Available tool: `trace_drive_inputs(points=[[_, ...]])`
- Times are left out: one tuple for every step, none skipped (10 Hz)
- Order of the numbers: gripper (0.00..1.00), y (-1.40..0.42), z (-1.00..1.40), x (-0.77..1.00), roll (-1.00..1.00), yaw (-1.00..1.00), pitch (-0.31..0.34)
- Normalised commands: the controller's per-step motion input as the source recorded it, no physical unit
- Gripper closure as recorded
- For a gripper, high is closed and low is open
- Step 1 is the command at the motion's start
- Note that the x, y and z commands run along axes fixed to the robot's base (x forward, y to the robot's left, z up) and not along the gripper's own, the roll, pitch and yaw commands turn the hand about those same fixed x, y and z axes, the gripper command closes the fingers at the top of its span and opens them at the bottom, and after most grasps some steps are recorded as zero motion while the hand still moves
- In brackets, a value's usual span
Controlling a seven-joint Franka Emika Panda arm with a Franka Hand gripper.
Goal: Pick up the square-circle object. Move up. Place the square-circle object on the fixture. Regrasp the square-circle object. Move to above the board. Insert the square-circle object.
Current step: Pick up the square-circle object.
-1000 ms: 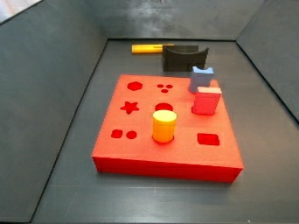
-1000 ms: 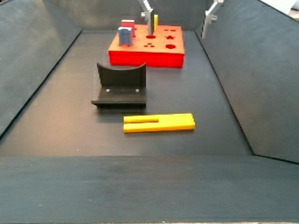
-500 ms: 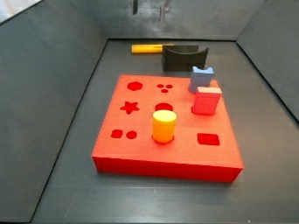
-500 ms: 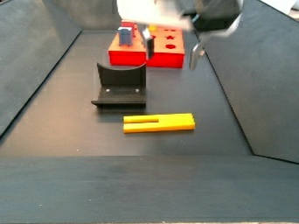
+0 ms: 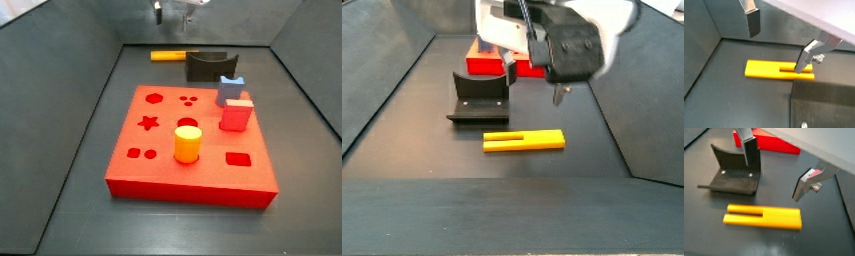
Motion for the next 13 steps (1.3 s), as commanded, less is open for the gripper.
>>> trace_drive_inputs(points=[[0.0, 0.0, -0.51, -0.1, -0.28, -0.79, 0.0], [0.0, -0.03, -0.48, -0.07, -0.13, -0.94, -0.134], [0.0, -0.04, -0.47, -0.06, -0.13, -0.95, -0.163], [0.0, -0.05, -0.39, -0.06, -0.16, -0.91, -0.19], [0.0, -0.06, -0.12, -0.04, -0.3, -0.79, -0.224], [0.0, -0.01, 0.0, 0.0, -0.49, -0.62, -0.15], [0.0, 0.32, -0.12, -0.13, -0.5, -0.21, -0.001], [0.0, 0.62, -0.28, -0.25, -0.49, 0.0, 0.0], [0.0, 0.64, -0.36, -0.33, -0.45, -0.03, 0.003], [0.0, 0.09, -0.65, -0.61, -0.27, -0.57, -0.074], [0.0, 0.0, -0.51, -0.26, -0.28, -0.77, -0.187], [0.0, -0.06, -0.03, -0.07, -0.4, -0.71, -0.304], [0.0, -0.05, 0.0, -0.05, -0.45, -0.68, -0.28]])
